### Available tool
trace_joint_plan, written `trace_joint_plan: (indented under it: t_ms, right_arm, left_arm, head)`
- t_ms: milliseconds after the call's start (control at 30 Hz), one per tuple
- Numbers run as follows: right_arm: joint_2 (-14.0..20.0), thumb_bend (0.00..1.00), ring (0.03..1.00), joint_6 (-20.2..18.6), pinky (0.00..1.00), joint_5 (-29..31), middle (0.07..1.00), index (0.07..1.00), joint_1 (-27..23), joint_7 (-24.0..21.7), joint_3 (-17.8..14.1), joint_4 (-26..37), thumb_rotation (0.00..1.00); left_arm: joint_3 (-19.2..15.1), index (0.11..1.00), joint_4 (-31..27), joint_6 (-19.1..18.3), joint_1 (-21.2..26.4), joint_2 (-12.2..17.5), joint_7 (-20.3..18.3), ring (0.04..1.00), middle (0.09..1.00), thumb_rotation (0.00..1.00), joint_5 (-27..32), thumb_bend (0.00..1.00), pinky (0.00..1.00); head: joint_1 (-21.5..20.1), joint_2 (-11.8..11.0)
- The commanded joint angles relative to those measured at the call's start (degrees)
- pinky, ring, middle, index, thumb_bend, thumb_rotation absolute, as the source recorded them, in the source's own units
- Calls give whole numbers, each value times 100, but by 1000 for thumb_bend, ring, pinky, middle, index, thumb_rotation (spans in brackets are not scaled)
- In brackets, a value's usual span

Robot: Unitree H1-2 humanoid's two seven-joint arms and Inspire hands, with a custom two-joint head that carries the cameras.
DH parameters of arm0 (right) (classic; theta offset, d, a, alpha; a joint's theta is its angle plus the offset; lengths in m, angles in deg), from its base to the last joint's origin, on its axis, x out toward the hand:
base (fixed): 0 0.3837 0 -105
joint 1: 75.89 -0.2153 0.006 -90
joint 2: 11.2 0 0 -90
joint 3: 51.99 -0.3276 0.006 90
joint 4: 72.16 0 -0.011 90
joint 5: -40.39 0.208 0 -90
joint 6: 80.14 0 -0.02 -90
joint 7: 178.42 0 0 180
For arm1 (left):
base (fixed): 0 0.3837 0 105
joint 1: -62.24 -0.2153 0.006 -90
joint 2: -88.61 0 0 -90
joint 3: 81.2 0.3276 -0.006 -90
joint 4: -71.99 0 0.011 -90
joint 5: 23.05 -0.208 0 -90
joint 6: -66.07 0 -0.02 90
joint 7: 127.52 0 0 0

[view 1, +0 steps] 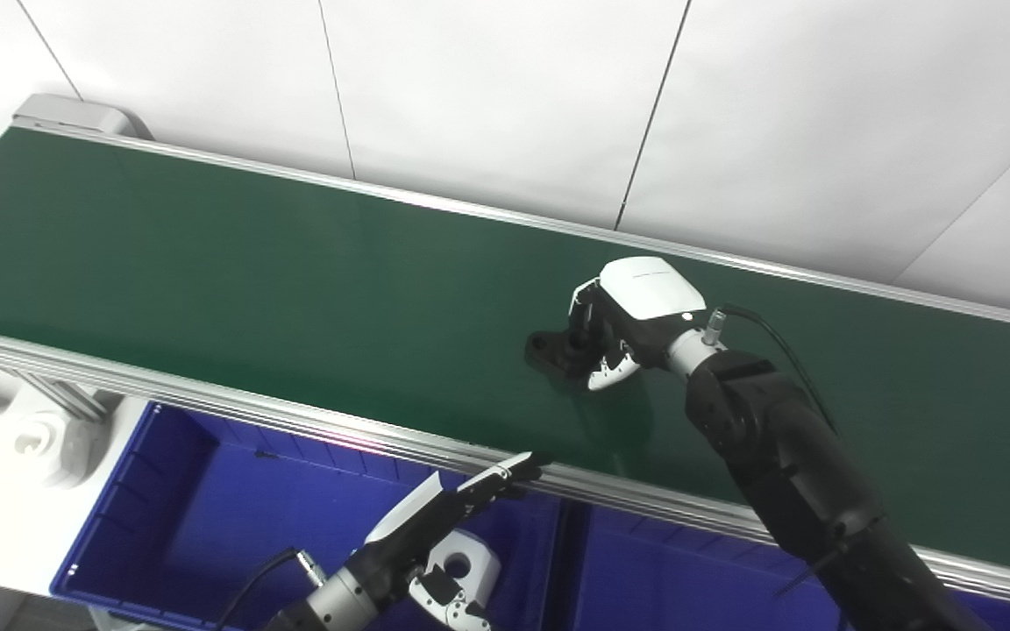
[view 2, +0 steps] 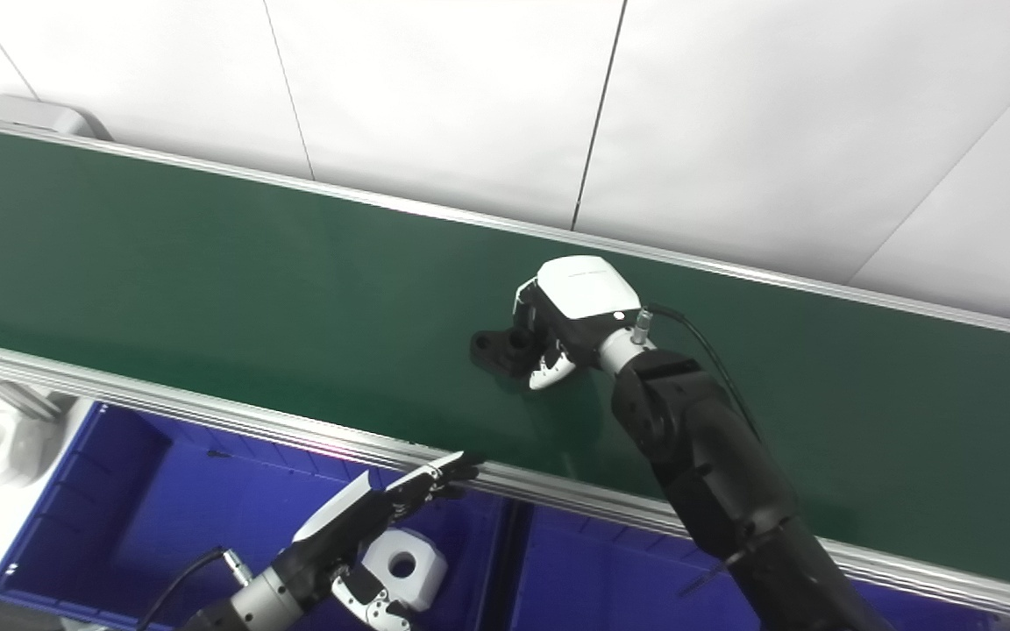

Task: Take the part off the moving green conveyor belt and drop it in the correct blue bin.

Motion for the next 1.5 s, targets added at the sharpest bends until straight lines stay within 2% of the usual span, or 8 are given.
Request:
trace_joint_plan:
  t_ms: [0, 267, 300, 533, 933, 1000, 1067, 1467]
  right_arm:
    - [-2, 514, 395, 297, 261, -197, 484, 520, 341, 127, 269, -331, 0]
    - [-129, 510, 362, 603, 181, -353, 443, 531, 644, 1558, 252, -744, 0]
    - [-157, 514, 278, 605, 158, -365, 413, 514, 674, 1735, 236, -792, 0]
    - [-207, 526, 184, 554, 124, -491, 435, 488, 782, 2302, 272, -913, 0]
    - [-192, 530, 148, 458, 92, -444, 470, 475, 955, 2439, 222, -885, 0]
    - [-191, 521, 132, 446, 76, -444, 271, 476, 969, 2429, 220, -883, 85]
    - [-187, 519, 126, 444, 71, -468, 210, 476, 969, 2439, 234, -906, 111]
    - [-226, 521, 117, 421, 61, -379, 192, 477, 1057, 2499, 98, -846, 120]
  left_arm:
    - [-32, 929, -184, 57, 2, 5, 56, 942, 967, 249, -20, 928, 903]
    - [-95, 934, -180, 55, 36, 21, -10, 941, 965, 225, 67, 925, 908]
    - [-103, 933, -169, 55, 42, 18, -18, 938, 964, 222, 91, 927, 902]
    - [-143, 928, -107, 58, 62, 11, -24, 928, 957, 223, 115, 930, 883]
    - [-171, 930, -127, 56, 54, 19, -63, 926, 958, 234, 118, 930, 871]
    - [-169, 927, -124, 58, 62, 11, -48, 924, 955, 237, 107, 933, 874]
    - [-160, 926, -120, 60, 66, 8, -23, 922, 954, 232, 98, 931, 875]
    - [-165, 926, -153, 58, 1, 10, -36, 920, 957, 227, 104, 930, 856]
  head:
    - [-4, 18]
    - [-75, 30]
    - [-96, 31]
    - [-112, 16]
    - [-139, 11]
    - [-138, 6]
    - [-138, 0]
    - [-126, -2]
